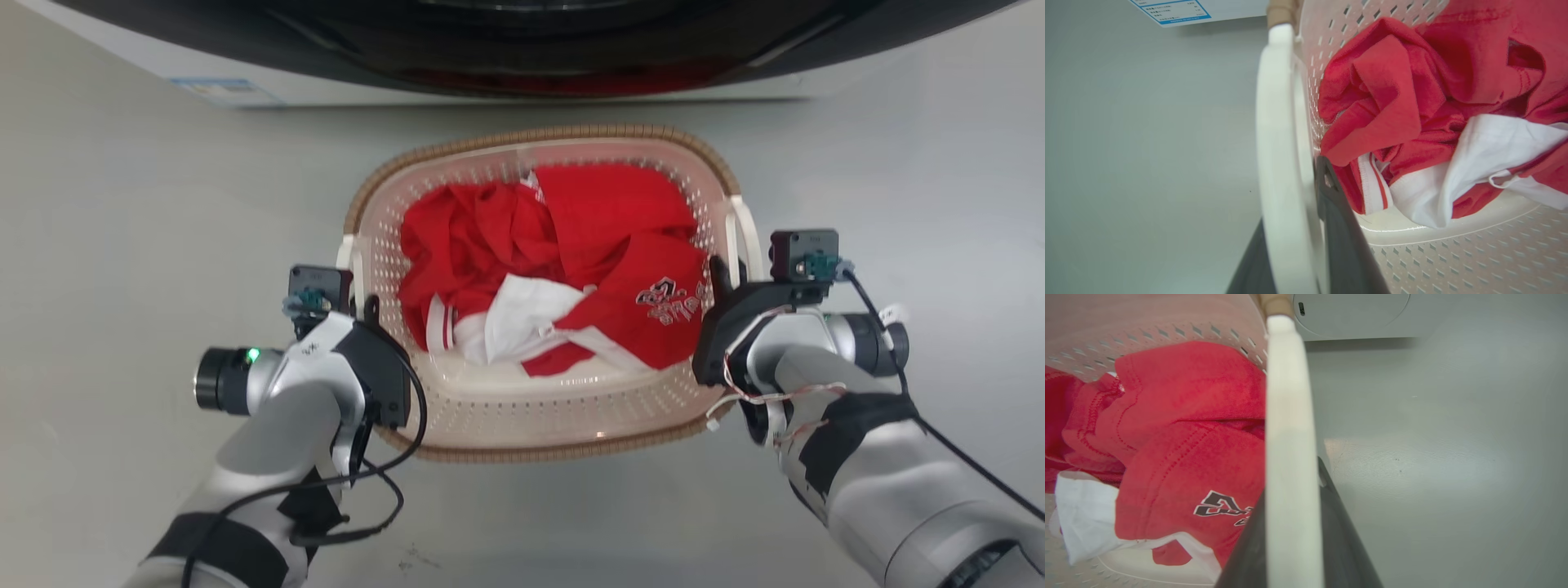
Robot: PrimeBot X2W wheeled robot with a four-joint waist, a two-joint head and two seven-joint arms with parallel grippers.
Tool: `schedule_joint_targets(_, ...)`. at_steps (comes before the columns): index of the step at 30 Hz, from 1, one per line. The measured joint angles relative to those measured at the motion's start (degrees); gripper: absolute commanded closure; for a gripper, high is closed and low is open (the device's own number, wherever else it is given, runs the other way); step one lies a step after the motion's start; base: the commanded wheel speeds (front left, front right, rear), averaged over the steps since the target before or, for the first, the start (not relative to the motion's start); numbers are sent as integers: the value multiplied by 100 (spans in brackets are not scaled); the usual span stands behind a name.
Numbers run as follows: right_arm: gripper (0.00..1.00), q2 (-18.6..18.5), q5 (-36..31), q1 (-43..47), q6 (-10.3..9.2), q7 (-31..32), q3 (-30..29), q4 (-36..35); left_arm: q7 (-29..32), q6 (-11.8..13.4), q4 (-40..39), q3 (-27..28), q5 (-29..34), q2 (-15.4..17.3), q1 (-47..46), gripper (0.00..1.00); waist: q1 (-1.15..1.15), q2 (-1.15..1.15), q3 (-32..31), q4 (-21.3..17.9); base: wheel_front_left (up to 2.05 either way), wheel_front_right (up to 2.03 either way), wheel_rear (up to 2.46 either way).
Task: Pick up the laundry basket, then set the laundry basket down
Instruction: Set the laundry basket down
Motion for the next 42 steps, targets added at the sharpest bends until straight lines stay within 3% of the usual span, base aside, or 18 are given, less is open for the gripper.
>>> schedule_joint_targets(15,100,-11,-52,-513,0,-241,8,113,-235,21,79,5,107,23,-599,100,0,0,1071,-21,0,0,0)
schedule_joint_targets(34,100,-20,-51,-719,0,-431,91,-18,-495,21,242,29,241,40,-882,100,-1,-1,1333,49,0,0,0)
schedule_joint_targets(35,93,-20,-52,-729,0,-442,103,-13,-503,22,247,30,241,40,-885,100,-1,-2,1332,50,0,0,0)
schedule_joint_targets(36,78,-20,-52,-738,0,-445,115,-8,-508,22,253,33,241,38,-887,100,-1,-1,1331,52,0,0,0)
schedule_joint_targets(37,67,-21,-54,-751,0,-446,133,3,-544,22,255,36,241,37,-890,84,-1,-2,1328,52,0,0,0)
schedule_joint_targets(38,56,-27,-54,-767,0,-447,144,8,-561,22,260,34,253,38,-895,62,-1,-2,1325,52,0,0,0)
schedule_joint_targets(39,25,-23,-56,-793,0,-449,152,4,-560,23,271,36,258,35,-894,52,-1,-2,1321,52,0,0,0)
schedule_joint_targets(40,0,-9,-66,-810,1,-456,156,-1,-560,23,277,42,258,34,-894,49,-1,-2,1316,51,0,0,0)
schedule_joint_targets(41,0,-9,-66,-810,1,-456,156,-1,-560,23,277,42,258,34,-894,13,-1,-2,1316,51,0,0,0)
schedule_joint_targets(42,0,1,-77,-812,1,-458,160,-1,-565,24,279,45,258,29,-894,0,-1,-2,1311,50,0,0,0)
